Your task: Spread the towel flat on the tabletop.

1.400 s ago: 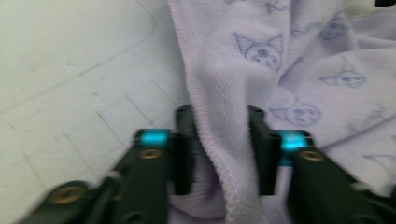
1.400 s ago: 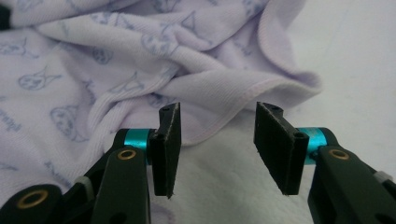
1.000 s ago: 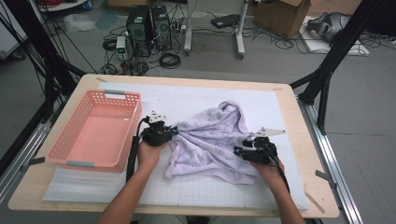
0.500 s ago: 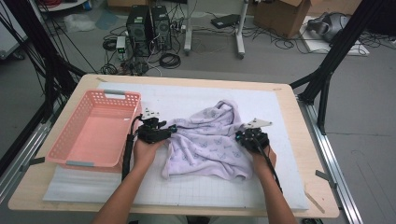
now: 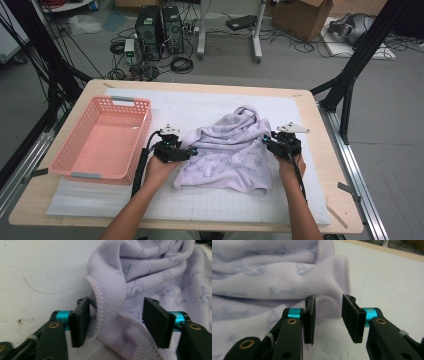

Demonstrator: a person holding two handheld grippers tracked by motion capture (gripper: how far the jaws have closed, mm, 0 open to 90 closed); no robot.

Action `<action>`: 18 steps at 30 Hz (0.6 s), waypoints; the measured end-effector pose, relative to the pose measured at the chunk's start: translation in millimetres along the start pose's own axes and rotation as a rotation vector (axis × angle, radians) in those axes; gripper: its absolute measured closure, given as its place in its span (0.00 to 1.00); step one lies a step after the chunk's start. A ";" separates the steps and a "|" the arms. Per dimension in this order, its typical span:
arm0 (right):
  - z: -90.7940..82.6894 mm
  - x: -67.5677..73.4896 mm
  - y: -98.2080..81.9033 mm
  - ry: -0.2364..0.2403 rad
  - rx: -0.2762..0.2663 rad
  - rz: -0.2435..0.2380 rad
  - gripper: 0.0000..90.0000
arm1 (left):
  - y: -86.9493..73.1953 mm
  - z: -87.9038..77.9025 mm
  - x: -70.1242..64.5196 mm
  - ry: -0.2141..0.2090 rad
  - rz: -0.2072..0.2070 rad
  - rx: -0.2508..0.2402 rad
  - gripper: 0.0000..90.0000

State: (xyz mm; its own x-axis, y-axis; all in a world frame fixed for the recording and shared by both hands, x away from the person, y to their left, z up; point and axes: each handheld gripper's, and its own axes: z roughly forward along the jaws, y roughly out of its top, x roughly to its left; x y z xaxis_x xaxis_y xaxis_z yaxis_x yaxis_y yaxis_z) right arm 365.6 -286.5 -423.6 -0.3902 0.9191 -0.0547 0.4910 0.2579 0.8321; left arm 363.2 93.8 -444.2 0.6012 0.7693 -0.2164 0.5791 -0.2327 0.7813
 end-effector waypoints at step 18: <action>-3.1 16.2 -28.4 0.244 0.161 -0.030 0.59 | 2.5 -15.4 24.4 0.097 -0.103 -0.151 0.70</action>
State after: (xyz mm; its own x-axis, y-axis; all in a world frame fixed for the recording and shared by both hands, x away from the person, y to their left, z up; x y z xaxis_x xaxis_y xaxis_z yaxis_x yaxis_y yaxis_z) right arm 343.0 -279.8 -446.3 -0.5730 0.8163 0.0726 0.5859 0.3461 0.7328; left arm 370.9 121.2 -438.4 0.4830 0.8399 -0.2476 0.5408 -0.0637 0.8388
